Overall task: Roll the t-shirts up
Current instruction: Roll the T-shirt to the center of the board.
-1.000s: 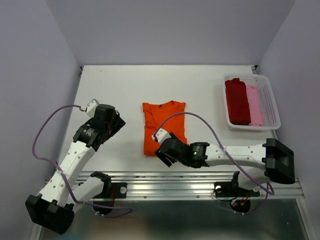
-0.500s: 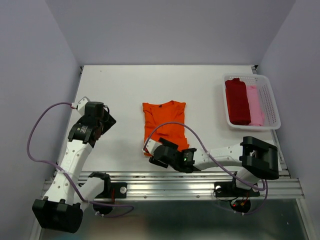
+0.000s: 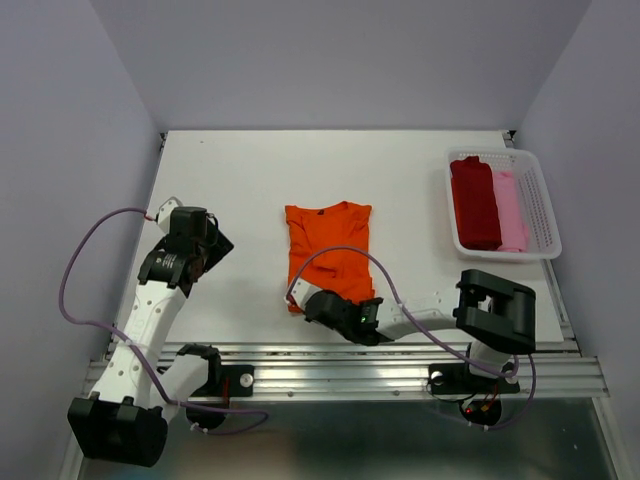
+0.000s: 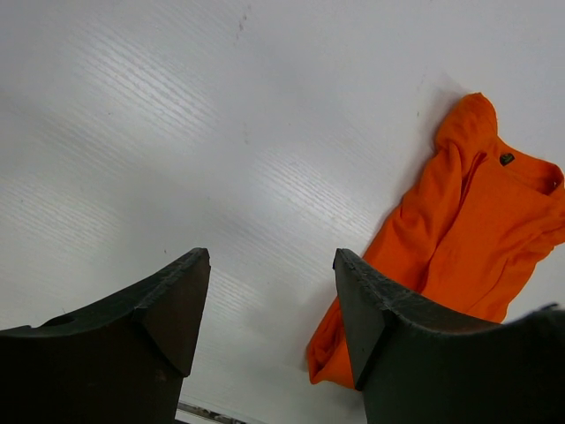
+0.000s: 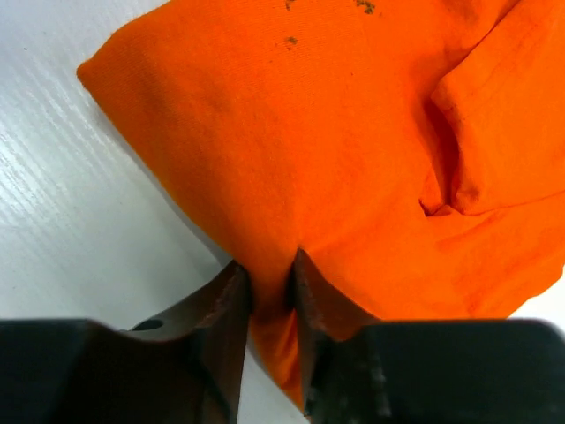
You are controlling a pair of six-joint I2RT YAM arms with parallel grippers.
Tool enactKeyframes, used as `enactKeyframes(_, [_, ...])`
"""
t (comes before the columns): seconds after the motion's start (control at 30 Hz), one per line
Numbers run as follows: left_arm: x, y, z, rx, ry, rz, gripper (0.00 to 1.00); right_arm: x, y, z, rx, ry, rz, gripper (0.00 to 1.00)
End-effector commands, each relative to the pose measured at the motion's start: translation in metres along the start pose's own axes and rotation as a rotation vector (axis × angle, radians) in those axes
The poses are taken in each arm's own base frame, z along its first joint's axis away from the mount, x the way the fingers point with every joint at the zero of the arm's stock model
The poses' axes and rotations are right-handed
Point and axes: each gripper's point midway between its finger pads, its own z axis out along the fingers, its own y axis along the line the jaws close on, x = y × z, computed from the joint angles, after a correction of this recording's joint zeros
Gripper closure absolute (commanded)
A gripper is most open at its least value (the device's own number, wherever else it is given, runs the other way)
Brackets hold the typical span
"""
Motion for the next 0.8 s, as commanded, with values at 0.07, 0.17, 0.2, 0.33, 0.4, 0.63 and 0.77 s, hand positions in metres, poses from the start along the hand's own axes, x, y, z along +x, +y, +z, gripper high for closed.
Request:
enactKeyframes(0.07, [-0.007,-0.002,-0.002,0.027,-0.031,0.004,0.31,-0.005,0.004,0.006,-0.038,0.003,0.073,0.97])
enactKeyframes(0.17, [-0.006,-0.001,-0.001,0.026,-0.031,0.005,0.31,-0.011,-0.003,0.006,-0.061,-0.004,0.135,0.99])
enactKeyframes(0.2, [-0.006,-0.001,-0.001,0.027,-0.030,0.007,0.31,-0.012,-0.003,0.006,-0.069,0.001,0.179,0.99])
enactKeyframes(0.33, [-0.006,0.000,0.001,0.028,-0.033,0.004,0.31,-0.023,-0.008,0.006,-0.142,0.007,0.325,0.99])
enactKeyframes(0.4, [-0.006,-0.001,0.001,0.031,-0.033,0.003,0.31,-0.022,-0.001,0.007,-0.196,0.059,0.390,0.99])
enactKeyframes(0.63, [-0.015,-0.003,-0.002,0.037,-0.052,0.005,0.31,-0.055,0.034,0.006,-0.442,0.090,0.574,0.99])
enactKeyframes(0.77, [-0.020,-0.002,-0.004,0.031,-0.063,0.010,0.31,-0.079,0.039,0.001,-0.538,0.086,0.671,0.99])
